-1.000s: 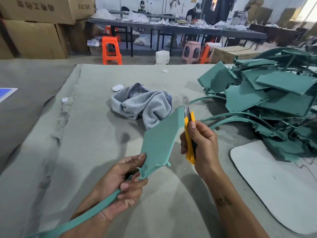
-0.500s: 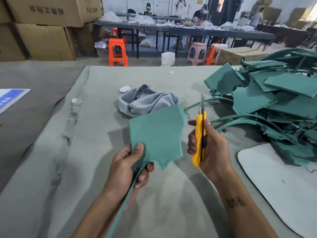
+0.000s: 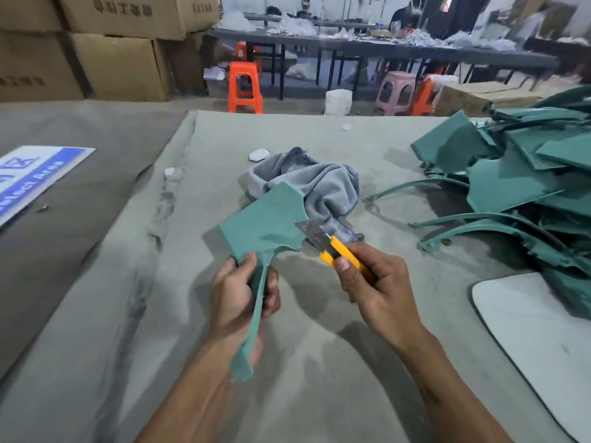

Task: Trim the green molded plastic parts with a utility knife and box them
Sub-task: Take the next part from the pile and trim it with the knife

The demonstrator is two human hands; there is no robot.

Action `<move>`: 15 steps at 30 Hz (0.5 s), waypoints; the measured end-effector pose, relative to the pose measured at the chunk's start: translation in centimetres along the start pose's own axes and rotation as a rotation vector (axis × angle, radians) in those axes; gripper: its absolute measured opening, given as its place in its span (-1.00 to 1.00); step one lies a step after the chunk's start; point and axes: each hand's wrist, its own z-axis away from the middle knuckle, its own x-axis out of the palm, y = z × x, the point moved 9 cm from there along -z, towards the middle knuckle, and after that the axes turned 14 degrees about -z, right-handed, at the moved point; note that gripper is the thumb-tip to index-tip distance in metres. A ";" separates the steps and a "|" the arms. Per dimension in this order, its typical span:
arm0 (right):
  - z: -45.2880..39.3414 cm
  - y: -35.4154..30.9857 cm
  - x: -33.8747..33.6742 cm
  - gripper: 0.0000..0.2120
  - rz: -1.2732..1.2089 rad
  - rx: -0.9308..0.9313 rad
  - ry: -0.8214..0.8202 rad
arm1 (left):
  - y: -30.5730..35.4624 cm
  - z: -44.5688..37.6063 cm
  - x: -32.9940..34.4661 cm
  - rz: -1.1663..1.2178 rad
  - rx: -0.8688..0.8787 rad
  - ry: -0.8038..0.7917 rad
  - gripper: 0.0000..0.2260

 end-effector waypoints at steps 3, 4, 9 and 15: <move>0.0 0.5 0.1 -0.73 0.081 -0.003 -0.013 | -0.1 0.4 0.7 0.100 -0.018 -0.054 -0.77; 0.0 0.7 0.0 -0.71 0.104 0.003 -0.012 | -0.2 0.5 1.1 0.132 -0.037 -0.079 -0.76; 0.0 -0.3 -1.2 -0.79 0.241 -0.070 0.144 | 0.2 1.0 1.5 0.156 -0.035 -0.091 -0.73; -0.1 -1.1 -0.8 -0.78 0.269 -0.131 0.043 | 0.9 1.0 1.0 0.107 0.059 -0.018 -0.76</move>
